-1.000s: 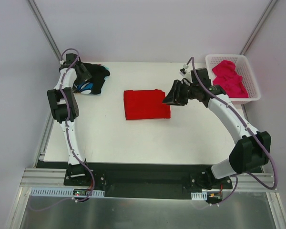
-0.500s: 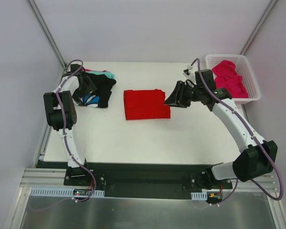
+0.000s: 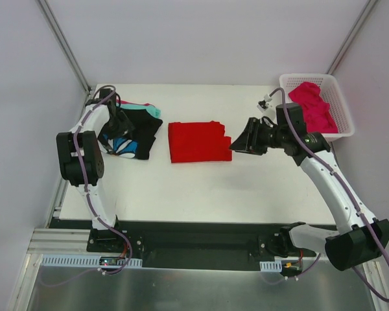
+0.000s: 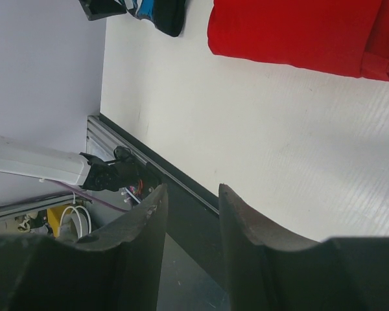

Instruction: Fold and stack the t-shirts

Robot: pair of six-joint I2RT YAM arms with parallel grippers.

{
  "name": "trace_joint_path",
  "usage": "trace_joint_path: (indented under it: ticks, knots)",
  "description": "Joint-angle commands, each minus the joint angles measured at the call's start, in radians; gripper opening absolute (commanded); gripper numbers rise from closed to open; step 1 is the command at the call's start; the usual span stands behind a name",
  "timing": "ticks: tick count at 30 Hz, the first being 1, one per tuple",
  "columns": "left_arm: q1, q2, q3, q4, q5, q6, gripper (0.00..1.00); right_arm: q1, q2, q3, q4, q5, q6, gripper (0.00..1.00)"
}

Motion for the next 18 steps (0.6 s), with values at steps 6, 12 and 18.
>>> trace_joint_path:
  ticks: [6,12,18]
  knots:
    - [-0.065,-0.242,0.094,-0.044,-0.045,-0.025,0.99,0.018,-0.001,-0.027,-0.004,-0.001,-0.019,0.41]
    - [-0.074,-0.315,0.074,0.013,-0.025,0.034,0.99,0.154,0.209,0.068,0.068,0.008,-0.013,0.41]
    - [0.004,-0.25,0.091,0.03,-0.062,0.077,0.99,0.297,0.566,0.46,0.022,-0.05,-0.065,0.4]
